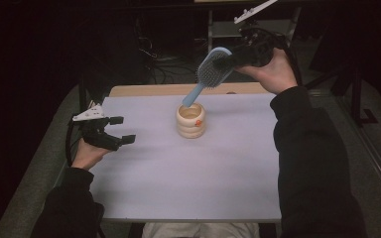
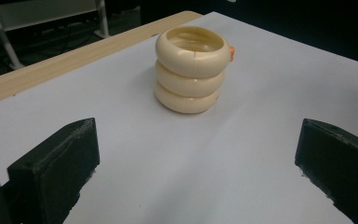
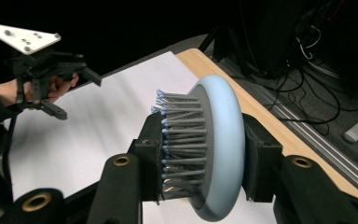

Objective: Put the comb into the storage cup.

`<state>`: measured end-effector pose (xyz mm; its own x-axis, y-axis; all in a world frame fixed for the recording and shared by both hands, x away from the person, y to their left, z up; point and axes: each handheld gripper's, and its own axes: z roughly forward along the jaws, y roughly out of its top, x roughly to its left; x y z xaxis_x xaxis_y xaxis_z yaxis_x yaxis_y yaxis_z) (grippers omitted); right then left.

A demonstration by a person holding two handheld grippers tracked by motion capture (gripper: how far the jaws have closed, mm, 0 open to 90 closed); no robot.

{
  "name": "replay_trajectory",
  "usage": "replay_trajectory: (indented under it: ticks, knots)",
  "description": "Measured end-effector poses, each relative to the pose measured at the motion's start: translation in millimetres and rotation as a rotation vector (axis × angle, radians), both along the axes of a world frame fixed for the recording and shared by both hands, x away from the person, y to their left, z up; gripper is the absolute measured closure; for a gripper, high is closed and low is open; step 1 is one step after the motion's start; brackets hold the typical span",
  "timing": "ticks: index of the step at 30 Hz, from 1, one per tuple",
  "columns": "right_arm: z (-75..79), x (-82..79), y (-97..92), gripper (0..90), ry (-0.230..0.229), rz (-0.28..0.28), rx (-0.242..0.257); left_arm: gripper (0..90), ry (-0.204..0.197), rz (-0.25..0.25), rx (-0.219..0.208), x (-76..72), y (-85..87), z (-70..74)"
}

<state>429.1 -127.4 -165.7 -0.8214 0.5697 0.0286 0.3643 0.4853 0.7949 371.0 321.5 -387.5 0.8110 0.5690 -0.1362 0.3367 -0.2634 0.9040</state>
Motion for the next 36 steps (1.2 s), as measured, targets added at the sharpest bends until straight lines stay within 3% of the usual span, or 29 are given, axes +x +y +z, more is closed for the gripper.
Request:
replay_trajectory:
  ticks: [3,9,12,19,36]
  knots:
    - [-2.3,5.1,-1.4,56.2,-0.001,-0.005,0.005,0.0,0.009,0.004,-0.012,-1.1,7.2,-4.6]
    - [-12.7,15.7,3.2,56.2,0.017,-0.015,-0.031,0.0,0.012,0.046,-0.012,-6.4,24.1,-14.6]
    - [-15.9,19.1,5.2,56.2,0.024,-0.017,-0.033,0.0,0.004,0.076,-0.050,-11.0,36.4,-17.7]
    - [-28.9,28.9,11.5,56.2,0.040,-0.017,-0.055,0.0,-0.020,0.116,-0.093,-18.3,51.8,-23.6]
    - [-60.4,48.1,13.9,56.0,0.091,-0.046,-0.078,0.0,0.013,0.143,-0.087,-27.6,60.1,-39.2]
